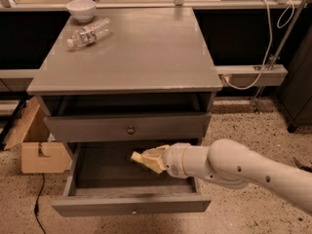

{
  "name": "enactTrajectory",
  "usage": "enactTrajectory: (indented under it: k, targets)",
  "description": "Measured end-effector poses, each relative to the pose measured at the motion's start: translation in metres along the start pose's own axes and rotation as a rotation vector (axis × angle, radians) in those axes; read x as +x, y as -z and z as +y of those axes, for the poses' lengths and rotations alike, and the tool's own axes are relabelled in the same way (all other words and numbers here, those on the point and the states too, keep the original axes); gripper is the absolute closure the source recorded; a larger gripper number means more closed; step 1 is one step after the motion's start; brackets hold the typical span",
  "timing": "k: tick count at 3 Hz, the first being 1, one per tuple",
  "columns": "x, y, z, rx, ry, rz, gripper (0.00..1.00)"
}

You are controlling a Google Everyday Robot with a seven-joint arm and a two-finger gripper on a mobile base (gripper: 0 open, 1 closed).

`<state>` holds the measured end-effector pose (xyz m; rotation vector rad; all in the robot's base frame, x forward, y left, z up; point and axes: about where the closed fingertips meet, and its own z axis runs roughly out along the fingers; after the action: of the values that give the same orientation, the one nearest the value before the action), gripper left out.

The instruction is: Place sponge into middle drawer

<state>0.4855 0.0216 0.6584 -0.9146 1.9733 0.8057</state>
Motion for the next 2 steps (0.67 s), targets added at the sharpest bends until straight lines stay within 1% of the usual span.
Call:
enactTrajectory:
  k: [1, 2]
  targets:
    - [0.02, -0.046, -0.012, -0.02, -0.027, 0.018, 1.0]
    - [0.033, -0.075, -0.029, -0.001, -0.06, 0.017, 1.0]
